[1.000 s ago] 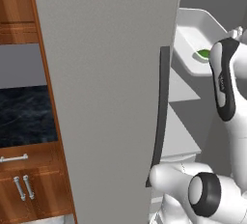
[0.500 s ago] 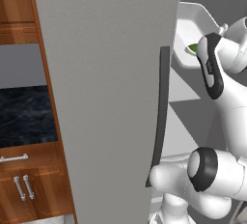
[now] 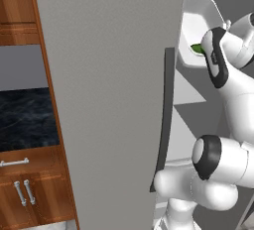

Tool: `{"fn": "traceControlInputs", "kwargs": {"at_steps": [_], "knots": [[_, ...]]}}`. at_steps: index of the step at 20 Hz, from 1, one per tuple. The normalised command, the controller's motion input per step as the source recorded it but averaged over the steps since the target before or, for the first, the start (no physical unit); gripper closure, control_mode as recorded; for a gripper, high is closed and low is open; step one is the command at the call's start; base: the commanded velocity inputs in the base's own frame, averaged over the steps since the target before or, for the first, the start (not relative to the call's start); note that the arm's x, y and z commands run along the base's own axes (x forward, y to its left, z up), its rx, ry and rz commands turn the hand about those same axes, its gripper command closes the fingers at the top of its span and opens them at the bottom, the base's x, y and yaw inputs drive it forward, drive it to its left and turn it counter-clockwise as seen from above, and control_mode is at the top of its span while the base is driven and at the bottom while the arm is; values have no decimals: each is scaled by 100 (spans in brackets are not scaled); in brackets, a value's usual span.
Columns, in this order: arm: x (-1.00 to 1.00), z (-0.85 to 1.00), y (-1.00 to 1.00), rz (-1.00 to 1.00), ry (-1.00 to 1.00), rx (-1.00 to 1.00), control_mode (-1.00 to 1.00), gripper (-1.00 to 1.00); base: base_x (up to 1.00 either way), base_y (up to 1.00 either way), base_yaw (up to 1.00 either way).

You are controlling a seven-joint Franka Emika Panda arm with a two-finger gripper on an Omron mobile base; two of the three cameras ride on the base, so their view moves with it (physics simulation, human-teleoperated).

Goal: Take the squash and avocado out of the freezer and place them in the tupperware container on the counter. Then put the tupperware containing the vegetables back in the freezer.

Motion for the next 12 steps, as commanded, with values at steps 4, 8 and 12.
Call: {"fn": "traceControlInputs", "kwargs": {"at_steps": [4,8,12], "knots": [[18,37,0,5,-4,0,-100,100,0,0,0],[8,32,0,4,-3,0,-100,100,0,0,0],[25,20,0,6,-2,0,-100,100,0,0,0]]}}
